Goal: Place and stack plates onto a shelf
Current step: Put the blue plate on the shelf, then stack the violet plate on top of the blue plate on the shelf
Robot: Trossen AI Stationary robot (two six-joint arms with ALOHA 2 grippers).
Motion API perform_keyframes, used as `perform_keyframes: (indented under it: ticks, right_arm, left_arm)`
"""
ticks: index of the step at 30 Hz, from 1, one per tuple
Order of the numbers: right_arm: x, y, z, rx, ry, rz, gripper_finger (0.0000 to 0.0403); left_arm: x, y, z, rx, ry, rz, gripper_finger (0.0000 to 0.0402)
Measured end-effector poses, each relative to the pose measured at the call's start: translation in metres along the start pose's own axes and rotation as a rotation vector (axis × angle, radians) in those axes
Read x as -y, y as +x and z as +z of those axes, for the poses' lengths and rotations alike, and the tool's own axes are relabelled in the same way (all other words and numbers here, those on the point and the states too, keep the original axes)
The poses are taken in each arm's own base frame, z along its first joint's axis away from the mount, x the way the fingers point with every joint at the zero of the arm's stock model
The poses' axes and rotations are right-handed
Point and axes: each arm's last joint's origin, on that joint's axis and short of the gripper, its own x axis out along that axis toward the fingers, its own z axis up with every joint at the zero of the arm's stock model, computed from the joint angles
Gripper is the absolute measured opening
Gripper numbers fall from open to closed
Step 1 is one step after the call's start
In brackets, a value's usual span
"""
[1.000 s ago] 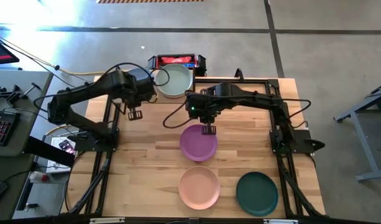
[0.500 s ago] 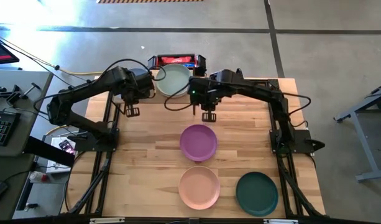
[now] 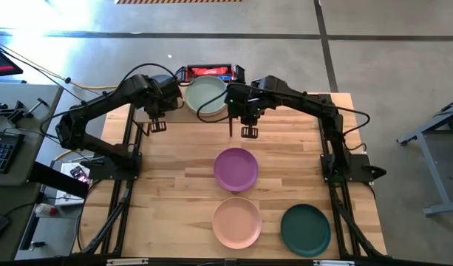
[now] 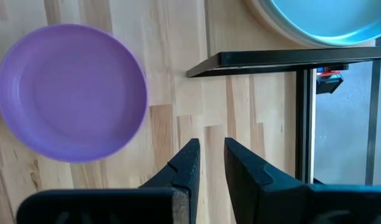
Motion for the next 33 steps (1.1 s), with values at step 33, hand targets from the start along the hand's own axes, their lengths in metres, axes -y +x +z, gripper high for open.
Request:
perform_keyframes:
  ticks: [33]
  right_arm:
    - [0.006,0.001,-0.001,-0.003,-0.011,-0.004,0.0051]
  left_arm:
    - [0.000,0.015,0.014,-0.054,-0.044,-0.072,0.0086]
